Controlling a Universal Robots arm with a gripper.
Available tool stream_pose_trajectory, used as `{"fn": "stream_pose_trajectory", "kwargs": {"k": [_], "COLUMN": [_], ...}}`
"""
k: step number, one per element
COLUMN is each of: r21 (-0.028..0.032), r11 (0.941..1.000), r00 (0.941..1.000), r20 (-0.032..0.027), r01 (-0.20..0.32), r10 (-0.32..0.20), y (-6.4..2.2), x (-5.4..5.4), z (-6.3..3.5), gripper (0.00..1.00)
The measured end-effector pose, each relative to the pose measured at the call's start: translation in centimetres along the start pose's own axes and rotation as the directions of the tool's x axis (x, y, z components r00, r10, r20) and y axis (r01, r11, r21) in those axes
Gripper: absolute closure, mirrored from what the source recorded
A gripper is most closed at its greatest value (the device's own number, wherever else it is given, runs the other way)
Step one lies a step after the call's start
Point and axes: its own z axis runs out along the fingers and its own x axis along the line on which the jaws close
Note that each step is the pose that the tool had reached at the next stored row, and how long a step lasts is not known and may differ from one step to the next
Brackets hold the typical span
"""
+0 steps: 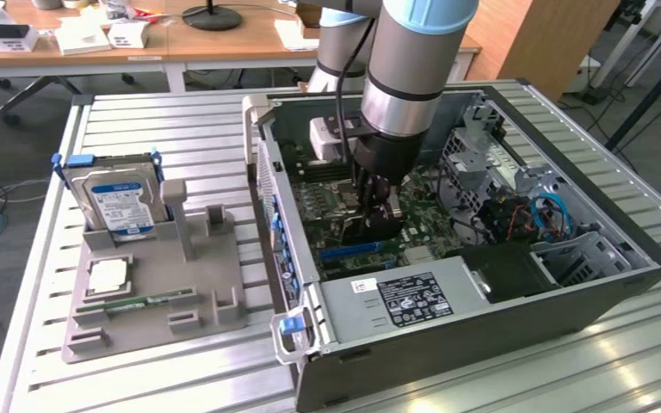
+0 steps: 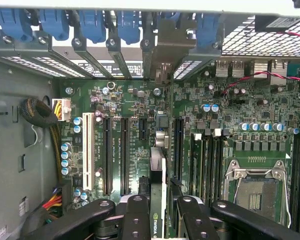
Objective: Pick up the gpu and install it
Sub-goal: 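Insert the gpu into the slot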
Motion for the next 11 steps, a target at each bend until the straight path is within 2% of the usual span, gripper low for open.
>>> {"fn": "stream_pose_trajectory", "kwargs": {"k": [4,11], "r21": [0.0038,0.0063], "r11": [1.0000,1.0000], "r00": [1.0000,1.0000], "r20": [-0.0014,-0.0038], "r01": [0.000,0.000], "r10": [0.000,0.000], "y": [-0.01,0.00], "x": [0.00,0.00], "z": [0.00,0.00], "gripper": [0.74,0.74]}}
